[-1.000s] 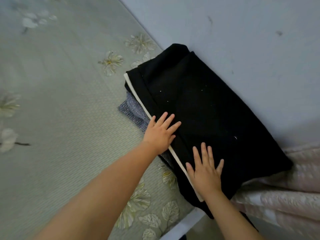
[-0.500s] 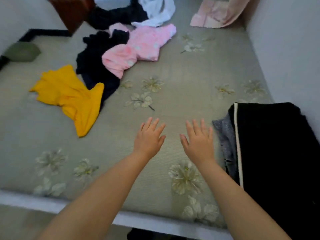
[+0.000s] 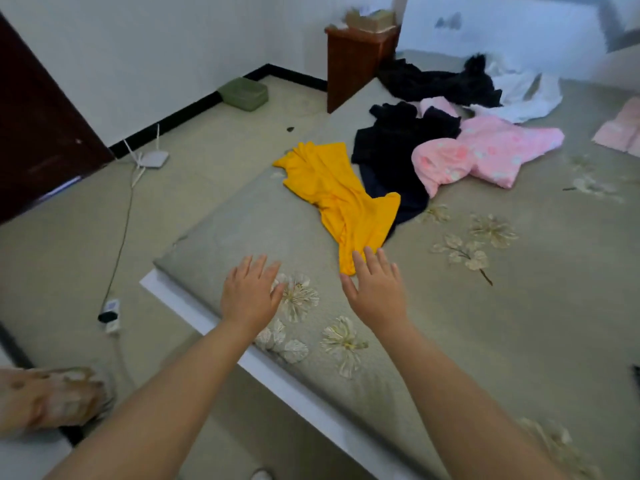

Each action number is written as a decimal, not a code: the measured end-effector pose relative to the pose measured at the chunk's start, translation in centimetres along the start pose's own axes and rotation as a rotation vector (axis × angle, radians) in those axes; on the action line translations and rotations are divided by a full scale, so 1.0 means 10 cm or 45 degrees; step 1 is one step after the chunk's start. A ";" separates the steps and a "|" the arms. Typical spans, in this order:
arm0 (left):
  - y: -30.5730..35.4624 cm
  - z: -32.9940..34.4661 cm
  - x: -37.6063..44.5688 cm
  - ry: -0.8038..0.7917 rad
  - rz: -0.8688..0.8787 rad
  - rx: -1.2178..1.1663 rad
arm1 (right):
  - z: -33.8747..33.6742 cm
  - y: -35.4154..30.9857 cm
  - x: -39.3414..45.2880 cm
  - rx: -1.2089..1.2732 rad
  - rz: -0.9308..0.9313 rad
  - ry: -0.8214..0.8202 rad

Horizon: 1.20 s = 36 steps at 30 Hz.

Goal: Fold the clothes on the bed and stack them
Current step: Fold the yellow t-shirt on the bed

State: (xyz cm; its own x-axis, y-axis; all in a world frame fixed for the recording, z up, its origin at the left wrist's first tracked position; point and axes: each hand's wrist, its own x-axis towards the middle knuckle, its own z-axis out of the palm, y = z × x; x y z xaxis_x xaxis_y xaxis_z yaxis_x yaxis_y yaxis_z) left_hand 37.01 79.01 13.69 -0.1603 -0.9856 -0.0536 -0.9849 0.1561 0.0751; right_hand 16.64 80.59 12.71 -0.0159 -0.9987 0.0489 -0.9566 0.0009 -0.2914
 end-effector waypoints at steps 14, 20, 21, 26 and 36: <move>-1.45 0.46 1.13 -0.173 0.097 0.040 | 0.96 -0.27 0.97 -0.091 0.387 -0.120; -1.43 1.02 1.94 -0.270 0.240 0.021 | 1.63 -0.01 1.53 -0.045 0.581 -0.232; -1.44 1.13 2.06 -0.304 0.257 0.025 | 1.75 0.01 1.62 -0.052 0.612 -0.273; -1.42 1.77 2.41 -0.434 0.390 -0.026 | 2.27 0.21 1.94 -0.084 0.793 -0.325; -1.03 2.47 2.38 -0.448 0.658 -0.095 | 2.43 0.48 1.59 0.187 0.782 -0.137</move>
State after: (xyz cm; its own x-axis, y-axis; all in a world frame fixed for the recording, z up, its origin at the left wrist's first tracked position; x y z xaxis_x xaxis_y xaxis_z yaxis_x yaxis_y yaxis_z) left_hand 41.71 55.56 -12.92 -0.6386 -0.7019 -0.3154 -0.7694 0.5889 0.2472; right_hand 18.90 63.43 -11.08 -0.5118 -0.8179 -0.2630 -0.7324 0.5754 -0.3641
